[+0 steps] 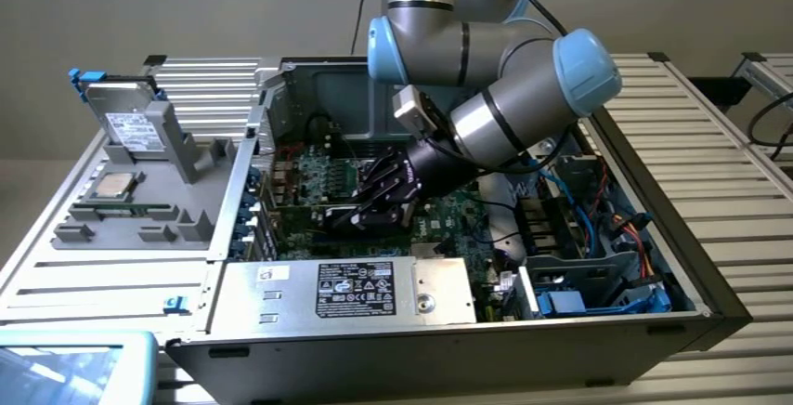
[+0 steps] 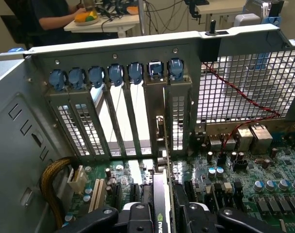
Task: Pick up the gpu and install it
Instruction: 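Insert the gpu into the slot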
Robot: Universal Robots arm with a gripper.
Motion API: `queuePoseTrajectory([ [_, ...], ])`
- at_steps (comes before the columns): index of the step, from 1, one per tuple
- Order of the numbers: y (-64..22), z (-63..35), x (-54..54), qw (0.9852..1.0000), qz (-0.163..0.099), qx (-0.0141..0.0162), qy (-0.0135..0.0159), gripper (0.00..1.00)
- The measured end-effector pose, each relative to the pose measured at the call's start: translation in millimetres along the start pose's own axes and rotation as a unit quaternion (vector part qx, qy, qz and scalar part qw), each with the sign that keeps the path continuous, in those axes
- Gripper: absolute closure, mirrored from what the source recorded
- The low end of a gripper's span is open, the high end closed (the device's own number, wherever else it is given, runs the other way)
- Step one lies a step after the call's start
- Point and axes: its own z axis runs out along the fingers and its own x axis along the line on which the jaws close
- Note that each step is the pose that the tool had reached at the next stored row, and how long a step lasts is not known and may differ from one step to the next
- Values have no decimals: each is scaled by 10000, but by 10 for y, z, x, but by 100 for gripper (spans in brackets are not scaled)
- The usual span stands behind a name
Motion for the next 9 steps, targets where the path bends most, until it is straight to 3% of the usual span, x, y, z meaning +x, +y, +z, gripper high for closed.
queuePoseTrajectory([
  [9,3,4,-1,10000,0,3,-1,72],
])
